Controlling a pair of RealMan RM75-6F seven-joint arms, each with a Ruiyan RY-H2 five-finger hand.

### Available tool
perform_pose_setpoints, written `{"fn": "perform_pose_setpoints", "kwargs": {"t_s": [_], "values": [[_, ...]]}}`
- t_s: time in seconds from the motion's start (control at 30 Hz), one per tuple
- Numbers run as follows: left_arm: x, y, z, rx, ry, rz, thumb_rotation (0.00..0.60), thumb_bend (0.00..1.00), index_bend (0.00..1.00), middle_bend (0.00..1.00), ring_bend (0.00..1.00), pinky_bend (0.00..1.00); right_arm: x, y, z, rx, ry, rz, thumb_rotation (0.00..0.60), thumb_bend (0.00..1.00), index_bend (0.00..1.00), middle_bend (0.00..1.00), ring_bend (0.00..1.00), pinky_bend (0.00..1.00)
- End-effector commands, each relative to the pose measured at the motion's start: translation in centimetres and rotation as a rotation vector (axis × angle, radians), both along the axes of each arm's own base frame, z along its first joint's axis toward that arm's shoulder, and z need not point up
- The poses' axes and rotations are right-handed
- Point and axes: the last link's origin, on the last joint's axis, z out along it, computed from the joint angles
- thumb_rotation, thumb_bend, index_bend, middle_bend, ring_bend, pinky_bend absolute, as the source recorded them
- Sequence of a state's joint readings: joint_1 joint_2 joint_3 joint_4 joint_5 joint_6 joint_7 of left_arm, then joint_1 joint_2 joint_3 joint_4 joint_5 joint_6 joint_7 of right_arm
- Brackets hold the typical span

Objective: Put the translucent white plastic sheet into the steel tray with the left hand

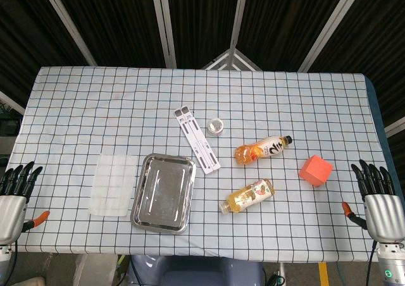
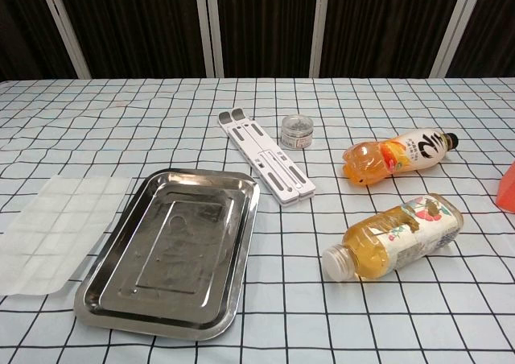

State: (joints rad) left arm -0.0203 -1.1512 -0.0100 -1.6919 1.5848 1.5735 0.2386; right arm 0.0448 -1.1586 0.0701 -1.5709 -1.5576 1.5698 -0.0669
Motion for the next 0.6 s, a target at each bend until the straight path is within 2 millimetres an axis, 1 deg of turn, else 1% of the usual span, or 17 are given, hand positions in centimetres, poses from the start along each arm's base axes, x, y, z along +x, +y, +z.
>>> {"fn": "perform_pose_setpoints", "kwargs": {"t_s": [0.03,0.23,0.37,0.47,0.53,0.6], "values": [[0.0,0.0,-0.1,-0.005,0.005,0.000,0.600,0.06,0.00,0.00,0.00,0.00,0.0,0.0,0.0,-0.001,-0.001,0.000,0.600,0.33,0.00,0.00,0.00,0.00],[-0.1,0.1,-0.6,-0.046,0.020,0.005,0.600,0.06,0.00,0.00,0.00,0.00,0.0,0.0,0.1,-0.002,0.000,0.001,0.600,0.33,0.00,0.00,0.00,0.00],[-0.3,0.6,-1.0,-0.095,0.042,0.012,0.600,0.08,0.01,0.00,0.00,0.00,0.0,0.0,0.1,-0.002,-0.001,0.002,0.600,0.33,0.00,0.00,0.00,0.00],[-0.4,1.3,-1.6,-0.164,0.070,0.008,0.600,0.10,0.08,0.00,0.00,0.00,0.0,-0.1,0.0,0.000,0.001,0.002,0.600,0.33,0.00,0.00,0.00,0.00],[-0.5,1.9,-1.9,-0.214,0.110,-0.010,0.600,0.14,0.17,0.00,0.00,0.00,0.0,-0.2,-0.1,0.002,0.003,0.002,0.600,0.33,0.00,0.00,0.00,0.00],[-0.4,2.4,-2.5,-0.257,0.137,-0.033,0.600,0.16,0.23,0.00,0.00,0.00,0.1,-0.2,-0.1,0.001,0.003,0.002,0.600,0.33,0.00,0.00,0.00,0.00]]}}
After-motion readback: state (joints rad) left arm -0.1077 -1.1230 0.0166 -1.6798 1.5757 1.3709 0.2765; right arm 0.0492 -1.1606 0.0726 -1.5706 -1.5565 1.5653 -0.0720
